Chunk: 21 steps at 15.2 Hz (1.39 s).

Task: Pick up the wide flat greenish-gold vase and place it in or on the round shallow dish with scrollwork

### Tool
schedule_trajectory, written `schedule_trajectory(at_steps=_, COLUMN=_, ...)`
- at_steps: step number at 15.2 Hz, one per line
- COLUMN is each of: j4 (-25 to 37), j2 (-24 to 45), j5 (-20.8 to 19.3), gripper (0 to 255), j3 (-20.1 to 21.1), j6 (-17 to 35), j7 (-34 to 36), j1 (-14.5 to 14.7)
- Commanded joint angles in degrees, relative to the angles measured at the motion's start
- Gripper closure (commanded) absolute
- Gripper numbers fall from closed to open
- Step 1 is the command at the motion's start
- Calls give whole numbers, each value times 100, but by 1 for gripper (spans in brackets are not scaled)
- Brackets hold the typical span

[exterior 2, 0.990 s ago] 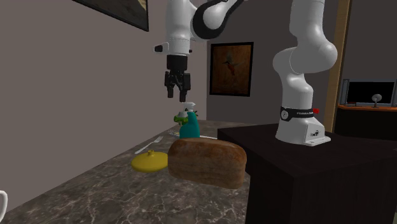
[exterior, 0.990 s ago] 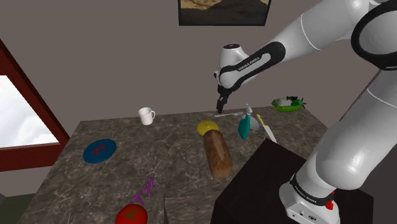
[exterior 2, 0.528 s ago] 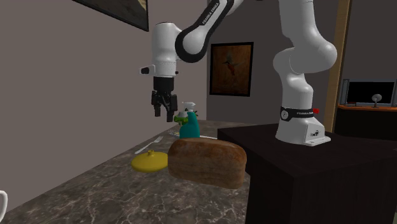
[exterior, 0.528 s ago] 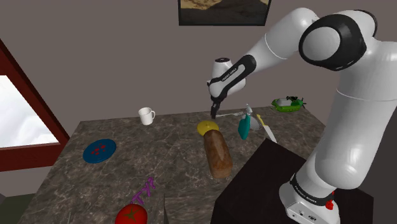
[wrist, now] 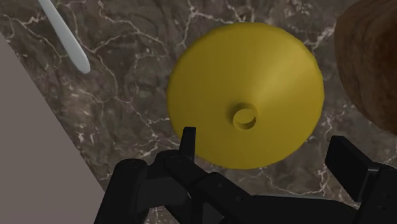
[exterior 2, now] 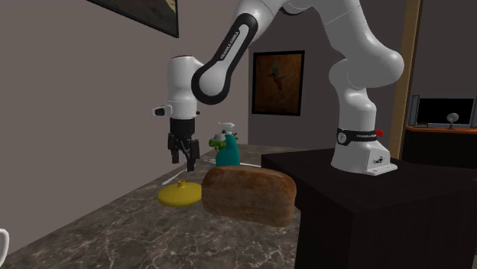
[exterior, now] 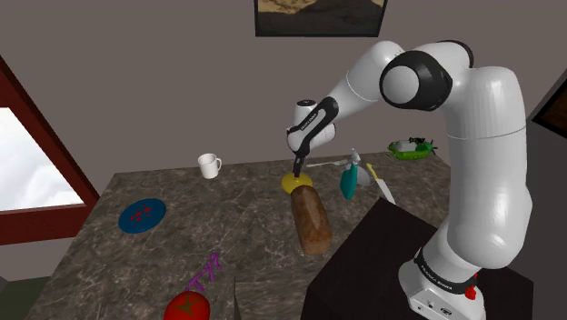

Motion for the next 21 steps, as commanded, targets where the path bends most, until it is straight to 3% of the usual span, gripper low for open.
schedule_trajectory(at_steps=1, j4=102, j2=181, j5=23, gripper=0, j3=27, j6=82, j7=-29, j1=-25)
schedule_trajectory(at_steps=6, j4=228, j2=578, j5=66, gripper=0, j3=71, j6=353, j7=-59, j1=-70)
schedule_trajectory(at_steps=14, j4=228, j2=578, j5=65, gripper=0, j3=72, j6=353, j7=-59, j1=-70)
schedule_trajectory(at_steps=15, j4=228, j2=578, j5=65, gripper=255, j3=72, j6=353, j7=-59, j1=-70)
schedule_trajectory(at_steps=21, j4=228, j2=578, j5=65, gripper=255, j3=72, j6=352, j7=-59, j1=-70)
